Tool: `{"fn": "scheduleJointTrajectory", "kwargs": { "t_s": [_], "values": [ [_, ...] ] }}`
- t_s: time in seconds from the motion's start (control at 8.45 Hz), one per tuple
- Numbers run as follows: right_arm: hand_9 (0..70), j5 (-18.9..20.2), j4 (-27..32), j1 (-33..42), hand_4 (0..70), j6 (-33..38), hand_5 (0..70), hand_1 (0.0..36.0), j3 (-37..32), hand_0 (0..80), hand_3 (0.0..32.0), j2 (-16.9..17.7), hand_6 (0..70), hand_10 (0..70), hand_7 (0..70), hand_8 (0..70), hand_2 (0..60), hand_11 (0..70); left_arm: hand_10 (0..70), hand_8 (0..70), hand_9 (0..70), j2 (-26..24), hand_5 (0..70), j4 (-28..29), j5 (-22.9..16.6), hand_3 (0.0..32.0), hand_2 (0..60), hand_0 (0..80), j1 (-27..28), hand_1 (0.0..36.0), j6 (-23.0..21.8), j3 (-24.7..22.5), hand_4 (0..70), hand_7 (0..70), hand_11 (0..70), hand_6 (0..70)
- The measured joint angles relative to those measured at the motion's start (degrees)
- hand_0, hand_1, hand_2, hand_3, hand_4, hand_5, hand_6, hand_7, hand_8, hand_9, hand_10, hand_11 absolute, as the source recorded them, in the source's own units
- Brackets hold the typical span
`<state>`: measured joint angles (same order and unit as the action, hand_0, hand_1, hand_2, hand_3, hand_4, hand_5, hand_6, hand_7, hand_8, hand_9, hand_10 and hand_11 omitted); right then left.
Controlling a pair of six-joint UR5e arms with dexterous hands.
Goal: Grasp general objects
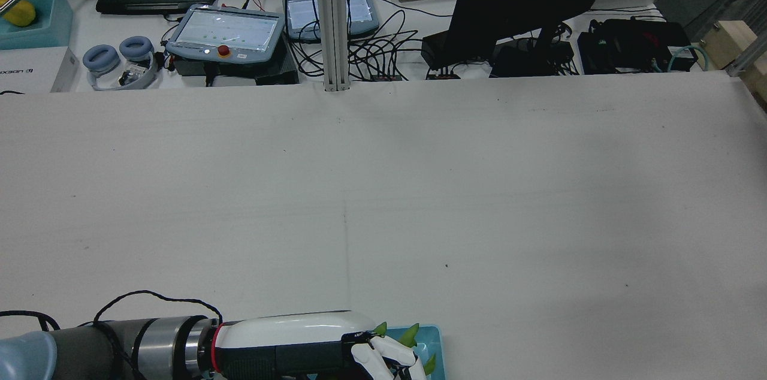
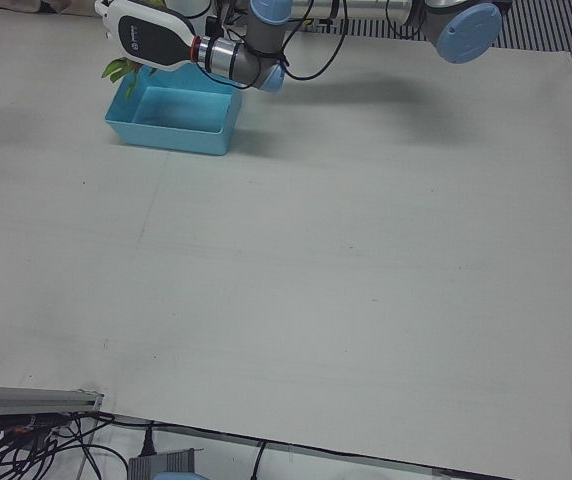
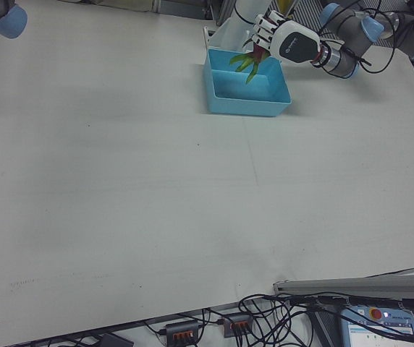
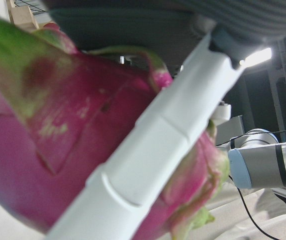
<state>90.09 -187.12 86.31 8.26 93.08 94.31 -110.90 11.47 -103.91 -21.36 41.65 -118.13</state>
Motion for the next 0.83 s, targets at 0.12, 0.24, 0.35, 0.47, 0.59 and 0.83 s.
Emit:
{"fn": "scheduleJointTrajectory", "kwargs": {
  "t_s": [0.12,0.24,0.35,0.47,0.59,0.83],
  "values": [
    [0.0,0.00,0.00,0.00,0.0,0.00,0.0,0.0,0.00,0.0,0.0,0.00,0.0,0.0,0.0,0.0,0.0,0.0,39.0,4.8,12.5,0.08,70.0,-0.26,-0.01,0.0,60.0,80.0,0.06,36.0,0.03,-0.05,14.2,69.5,59.7,29.2],
    [0.0,0.00,0.00,0.00,0.0,0.00,0.0,0.0,0.00,0.0,0.0,0.02,0.0,0.0,0.0,0.0,0.0,0.0,39.5,5.2,13.2,0.12,70.0,-0.70,0.00,0.0,60.0,80.0,0.15,36.0,0.10,-0.10,15.3,70.0,60.3,31.4],
    [0.0,0.00,0.00,0.00,0.0,0.00,0.0,0.0,0.00,0.0,0.0,0.02,0.0,0.0,0.0,0.0,0.0,0.0,39.8,5.6,14.2,0.38,70.0,-0.68,0.01,0.0,60.0,80.0,0.14,36.0,0.17,0.18,17.0,70.0,60.6,33.0],
    [0.0,0.00,0.00,0.00,0.0,0.00,0.0,0.0,0.00,0.0,0.0,0.02,0.0,0.0,0.0,0.0,0.0,0.0,39.5,5.9,14.9,0.84,70.0,-0.23,0.04,0.0,60.0,80.0,0.15,36.0,0.35,0.67,17.7,70.0,60.3,34.9],
    [0.0,0.00,0.00,0.00,0.0,0.00,0.0,0.0,0.00,0.0,0.0,0.01,0.0,0.0,0.0,0.0,0.0,0.0,39.4,4.7,12.6,1.17,70.0,0.16,0.08,0.0,60.0,80.0,0.14,36.0,0.49,1.02,11.9,70.0,60.2,28.9],
    [0.0,-0.03,0.00,0.00,0.0,0.00,0.0,0.0,0.00,0.0,0.0,0.00,0.0,0.0,0.0,0.0,0.0,0.0,32.7,1.5,9.9,1.27,70.0,0.50,0.10,0.0,60.0,80.0,0.15,36.0,0.60,1.17,0.0,56.8,52.0,12.8]
  ]
}}
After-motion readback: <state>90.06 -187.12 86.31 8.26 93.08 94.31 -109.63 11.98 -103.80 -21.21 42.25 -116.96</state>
